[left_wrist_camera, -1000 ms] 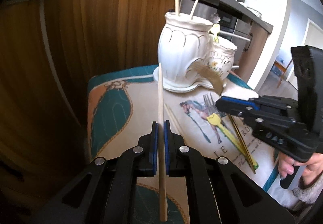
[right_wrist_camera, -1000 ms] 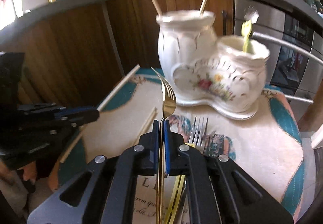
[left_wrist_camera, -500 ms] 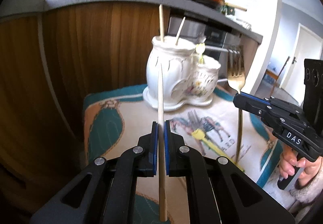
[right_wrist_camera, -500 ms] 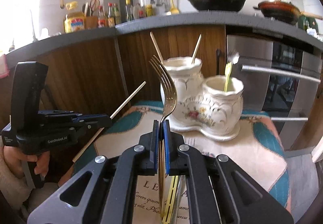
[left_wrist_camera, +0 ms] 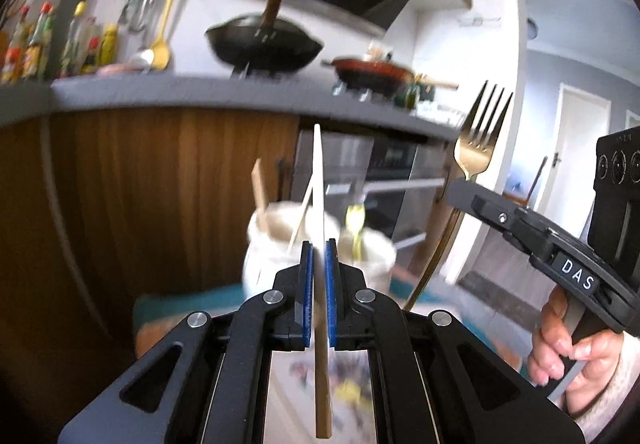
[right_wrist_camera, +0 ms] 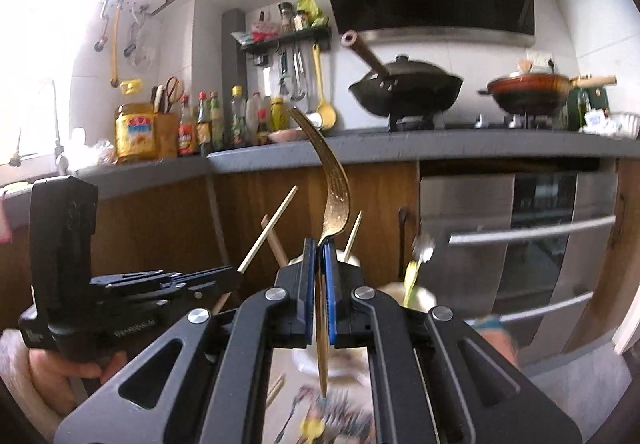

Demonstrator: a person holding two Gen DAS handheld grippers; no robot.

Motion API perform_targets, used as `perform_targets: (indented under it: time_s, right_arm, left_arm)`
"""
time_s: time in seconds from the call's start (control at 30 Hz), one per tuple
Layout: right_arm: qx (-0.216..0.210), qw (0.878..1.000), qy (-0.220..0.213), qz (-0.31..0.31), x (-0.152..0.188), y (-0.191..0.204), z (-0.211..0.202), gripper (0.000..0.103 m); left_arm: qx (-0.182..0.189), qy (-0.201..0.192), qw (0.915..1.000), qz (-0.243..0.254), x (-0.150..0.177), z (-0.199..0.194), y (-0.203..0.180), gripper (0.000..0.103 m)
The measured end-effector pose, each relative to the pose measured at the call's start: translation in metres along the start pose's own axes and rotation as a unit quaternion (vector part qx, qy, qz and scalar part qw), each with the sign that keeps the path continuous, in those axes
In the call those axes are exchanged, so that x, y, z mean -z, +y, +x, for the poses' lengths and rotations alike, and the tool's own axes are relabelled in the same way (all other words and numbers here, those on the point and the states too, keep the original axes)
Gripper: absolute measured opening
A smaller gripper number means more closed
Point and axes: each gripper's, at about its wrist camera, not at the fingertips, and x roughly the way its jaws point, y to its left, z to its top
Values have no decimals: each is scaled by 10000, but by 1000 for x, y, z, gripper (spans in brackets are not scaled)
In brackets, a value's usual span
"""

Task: Organize utensils
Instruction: 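Lift the chopstick and gold fork and drop them into the ceramic holder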

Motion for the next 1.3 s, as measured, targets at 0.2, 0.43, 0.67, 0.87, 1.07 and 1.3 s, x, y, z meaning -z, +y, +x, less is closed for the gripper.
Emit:
perform_targets:
  time_s: [0.2, 0.43, 0.67, 0.87, 1.07, 1.3]
  right_arm:
    - [105, 9994, -271, 176, -35, -27, 13, 5]
    - [208, 9987, -355, 289, -44, -56, 39, 5]
    - [269, 9987, -229, 380, -27, -70, 63, 5]
    - [189, 9988, -101, 440, -10, -81, 72, 5]
    - [153, 9989, 78, 431, 3, -83, 76, 5]
    - [103, 9983, 316, 479, 18, -86, 80, 5]
  left_arm:
    - [220, -663, 9975, -50, -38, 36, -3, 7]
    - [441, -966, 9941, -205, -57, 73, 1, 6]
    - [229, -1013, 9945, 148, -47, 96, -5, 6]
    - [67, -1061, 9936, 390, -34, 99, -4, 7]
    - [51, -1015, 9947, 142, -23, 95, 8, 7]
    - [41, -967, 9953, 39, -12, 78, 13, 8]
